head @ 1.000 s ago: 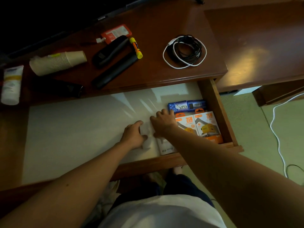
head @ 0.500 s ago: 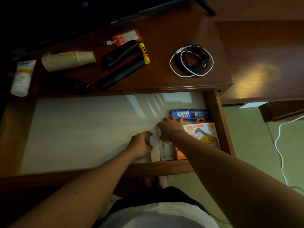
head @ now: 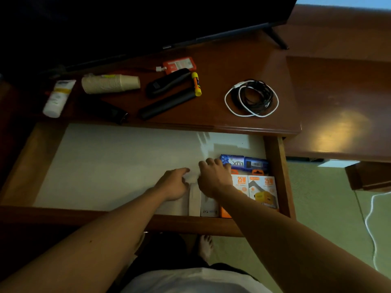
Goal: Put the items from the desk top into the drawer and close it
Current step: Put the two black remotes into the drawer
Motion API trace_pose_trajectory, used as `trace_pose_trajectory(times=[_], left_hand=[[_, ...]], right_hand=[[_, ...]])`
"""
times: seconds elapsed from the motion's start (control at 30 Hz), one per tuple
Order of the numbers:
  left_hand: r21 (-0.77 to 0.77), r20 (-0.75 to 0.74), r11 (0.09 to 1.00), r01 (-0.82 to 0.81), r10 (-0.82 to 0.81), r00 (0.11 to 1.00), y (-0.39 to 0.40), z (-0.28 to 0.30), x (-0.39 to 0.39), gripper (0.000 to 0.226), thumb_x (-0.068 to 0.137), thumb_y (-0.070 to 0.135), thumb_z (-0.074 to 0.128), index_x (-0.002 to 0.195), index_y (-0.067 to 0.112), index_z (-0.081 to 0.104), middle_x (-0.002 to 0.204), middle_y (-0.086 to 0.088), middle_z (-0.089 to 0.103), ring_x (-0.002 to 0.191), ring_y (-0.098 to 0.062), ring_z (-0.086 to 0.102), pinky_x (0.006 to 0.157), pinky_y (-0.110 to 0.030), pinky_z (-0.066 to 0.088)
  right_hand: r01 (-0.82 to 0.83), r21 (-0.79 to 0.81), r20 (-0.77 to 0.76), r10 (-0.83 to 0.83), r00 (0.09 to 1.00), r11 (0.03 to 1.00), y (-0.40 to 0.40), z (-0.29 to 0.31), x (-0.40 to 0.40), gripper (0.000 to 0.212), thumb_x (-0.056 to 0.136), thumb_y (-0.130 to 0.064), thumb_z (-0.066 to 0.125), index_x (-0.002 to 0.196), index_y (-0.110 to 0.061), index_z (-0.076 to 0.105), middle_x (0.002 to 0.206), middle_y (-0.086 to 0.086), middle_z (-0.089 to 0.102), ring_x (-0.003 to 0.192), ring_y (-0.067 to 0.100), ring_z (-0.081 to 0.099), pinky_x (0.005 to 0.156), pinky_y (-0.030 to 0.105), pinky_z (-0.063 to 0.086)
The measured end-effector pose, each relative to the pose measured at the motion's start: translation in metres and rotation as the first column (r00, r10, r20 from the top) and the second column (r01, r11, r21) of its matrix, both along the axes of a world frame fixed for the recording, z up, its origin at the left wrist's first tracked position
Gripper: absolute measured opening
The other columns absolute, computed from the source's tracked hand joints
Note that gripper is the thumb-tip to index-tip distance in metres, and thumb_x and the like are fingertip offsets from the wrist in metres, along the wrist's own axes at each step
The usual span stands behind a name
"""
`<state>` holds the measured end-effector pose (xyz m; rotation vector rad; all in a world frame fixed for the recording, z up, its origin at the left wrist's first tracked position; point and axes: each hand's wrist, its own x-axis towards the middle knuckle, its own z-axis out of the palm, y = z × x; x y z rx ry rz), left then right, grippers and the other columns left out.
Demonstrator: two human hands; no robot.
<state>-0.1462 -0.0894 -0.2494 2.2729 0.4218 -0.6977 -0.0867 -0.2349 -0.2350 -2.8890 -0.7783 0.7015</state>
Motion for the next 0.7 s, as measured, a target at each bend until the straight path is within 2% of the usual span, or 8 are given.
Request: trace_pose_trajectory(times=[0.07,0.13,0.2,0.3,0.4,0.5,0.6,0.7], left_hand=[[0.017,0.053,0.999,-0.047,0.046,0.998,0.012,0.011,0.005,0.051,0.097,0.023,0.059,0.146,0.021,0.048,0.129,-0.004,0.06,0.113,-0.02,0.058,0.095,-0.031,0.048],[0.031,0.133,0.994,-0.101,0.096,0.987,0.025,0.024,0.013,0.043,0.097,0.024,0.06,0.139,0.021,0.055,0.127,-0.002,0.062,0.111,-0.018,0.059,0.091,-0.028,0.046],[0.046,0.22,0.99,-0.131,0.118,0.968,0.04,0.039,0.022,0.039,0.096,0.023,0.061,0.135,0.021,0.058,0.122,0.001,0.063,0.108,-0.017,0.059,0.091,-0.028,0.046],[0.053,0.342,0.98,-0.193,0.164,0.925,0.068,0.058,0.037,0.036,0.094,0.02,0.063,0.129,0.021,0.063,0.115,0.004,0.065,0.104,-0.017,0.061,0.093,-0.03,0.049],[0.059,0.461,0.973,-0.223,0.171,0.871,0.095,0.074,0.055,0.029,0.093,0.015,0.062,0.121,0.019,0.067,0.112,0.002,0.066,0.101,-0.017,0.062,0.089,-0.028,0.049],[0.071,0.574,0.972,-0.222,0.142,0.806,0.117,0.09,0.079,0.025,0.095,0.015,0.059,0.118,0.019,0.069,0.11,-0.001,0.064,0.098,-0.018,0.062,0.085,-0.033,0.053],[0.089,0.616,0.964,-0.252,0.146,0.774,0.136,0.103,0.106,0.024,0.097,0.019,0.056,0.118,0.022,0.067,0.114,-0.001,0.063,0.099,-0.018,0.06,0.082,-0.034,0.054],[0.14,0.633,0.959,-0.248,0.106,0.767,0.15,0.111,0.134,0.025,0.098,0.022,0.054,0.12,0.02,0.066,0.115,-0.003,0.063,0.099,-0.02,0.062,0.077,-0.03,0.05]], right_hand=[[0.104,0.17,-0.011,-0.103,0.995,0.98,0.013,0.015,0.007,0.046,0.096,-0.034,0.054,0.139,-0.02,0.046,0.142,0.009,0.046,0.133,0.032,0.039,0.111,0.058,0.03],[0.19,0.351,-0.002,-0.202,0.979,0.917,0.031,0.031,0.018,0.039,0.098,-0.033,0.051,0.135,-0.021,0.05,0.137,0.008,0.049,0.127,0.029,0.044,0.107,0.052,0.036],[0.238,0.496,0.018,-0.284,0.959,0.835,0.052,0.047,0.031,0.029,0.098,-0.029,0.051,0.124,-0.019,0.055,0.126,0.007,0.054,0.114,0.028,0.052,0.097,0.048,0.044],[0.357,0.65,-0.098,-0.392,0.915,0.671,0.083,0.071,0.049,0.021,0.097,-0.019,0.05,0.116,-0.014,0.056,0.115,0.008,0.054,0.098,0.028,0.055,0.082,0.042,0.047],[0.476,0.666,-0.226,-0.453,0.862,0.574,0.11,0.091,0.069,0.021,0.099,-0.017,0.045,0.118,-0.014,0.052,0.119,0.007,0.053,0.091,0.022,0.051,0.076,0.034,0.038],[0.581,0.624,-0.303,-0.524,0.796,0.522,0.136,0.101,0.089,0.022,0.099,-0.021,0.048,0.12,-0.015,0.046,0.125,0.01,0.05,0.089,0.022,0.052,0.074,0.036,0.043],[0.625,0.572,-0.302,-0.571,0.763,0.532,0.154,0.104,0.106,0.034,0.1,-0.026,0.052,0.128,-0.012,0.04,0.133,0.015,0.044,0.099,0.031,0.059,0.076,0.039,0.05],[0.683,0.486,-0.31,-0.623,0.718,0.545,0.166,0.101,0.116,0.049,0.099,-0.031,0.057,0.136,-0.009,0.033,0.134,0.019,0.039,0.097,0.033,0.059,0.075,0.038,0.047]])
